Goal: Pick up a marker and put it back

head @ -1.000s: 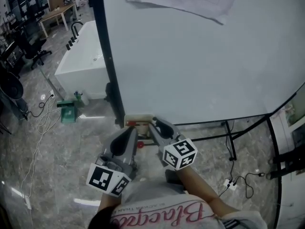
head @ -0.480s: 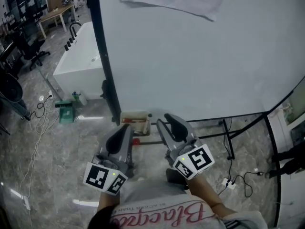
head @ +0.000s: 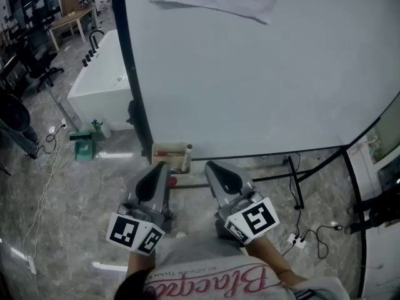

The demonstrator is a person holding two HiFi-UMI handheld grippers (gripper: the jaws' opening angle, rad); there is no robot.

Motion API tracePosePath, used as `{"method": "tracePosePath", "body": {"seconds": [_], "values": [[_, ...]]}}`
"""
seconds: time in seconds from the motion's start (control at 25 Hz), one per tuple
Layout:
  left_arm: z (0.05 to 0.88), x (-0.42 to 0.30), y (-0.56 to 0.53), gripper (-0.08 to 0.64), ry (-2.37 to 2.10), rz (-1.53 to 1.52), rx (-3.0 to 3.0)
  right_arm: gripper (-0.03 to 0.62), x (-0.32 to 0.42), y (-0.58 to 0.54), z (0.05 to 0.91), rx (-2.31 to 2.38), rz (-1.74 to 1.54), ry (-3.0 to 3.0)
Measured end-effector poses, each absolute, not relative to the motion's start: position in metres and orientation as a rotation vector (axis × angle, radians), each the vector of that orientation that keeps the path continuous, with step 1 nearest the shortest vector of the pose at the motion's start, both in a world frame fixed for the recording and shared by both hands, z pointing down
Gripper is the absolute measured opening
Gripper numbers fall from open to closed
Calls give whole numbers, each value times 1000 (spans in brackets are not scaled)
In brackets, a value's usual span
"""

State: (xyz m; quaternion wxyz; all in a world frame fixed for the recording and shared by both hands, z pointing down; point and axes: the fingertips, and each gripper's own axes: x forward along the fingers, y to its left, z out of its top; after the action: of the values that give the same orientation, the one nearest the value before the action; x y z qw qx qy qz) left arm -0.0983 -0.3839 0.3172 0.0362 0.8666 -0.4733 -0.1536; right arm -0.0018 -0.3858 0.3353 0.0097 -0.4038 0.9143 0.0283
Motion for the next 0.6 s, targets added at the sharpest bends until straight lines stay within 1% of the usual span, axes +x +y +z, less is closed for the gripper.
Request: {"method": "tracePosePath", "body": {"seconds": [0.6], "values": [[314,-97,-382,-2,-1445,-448,2698,2,-9,-379,331,-1244,126,2849]]}}
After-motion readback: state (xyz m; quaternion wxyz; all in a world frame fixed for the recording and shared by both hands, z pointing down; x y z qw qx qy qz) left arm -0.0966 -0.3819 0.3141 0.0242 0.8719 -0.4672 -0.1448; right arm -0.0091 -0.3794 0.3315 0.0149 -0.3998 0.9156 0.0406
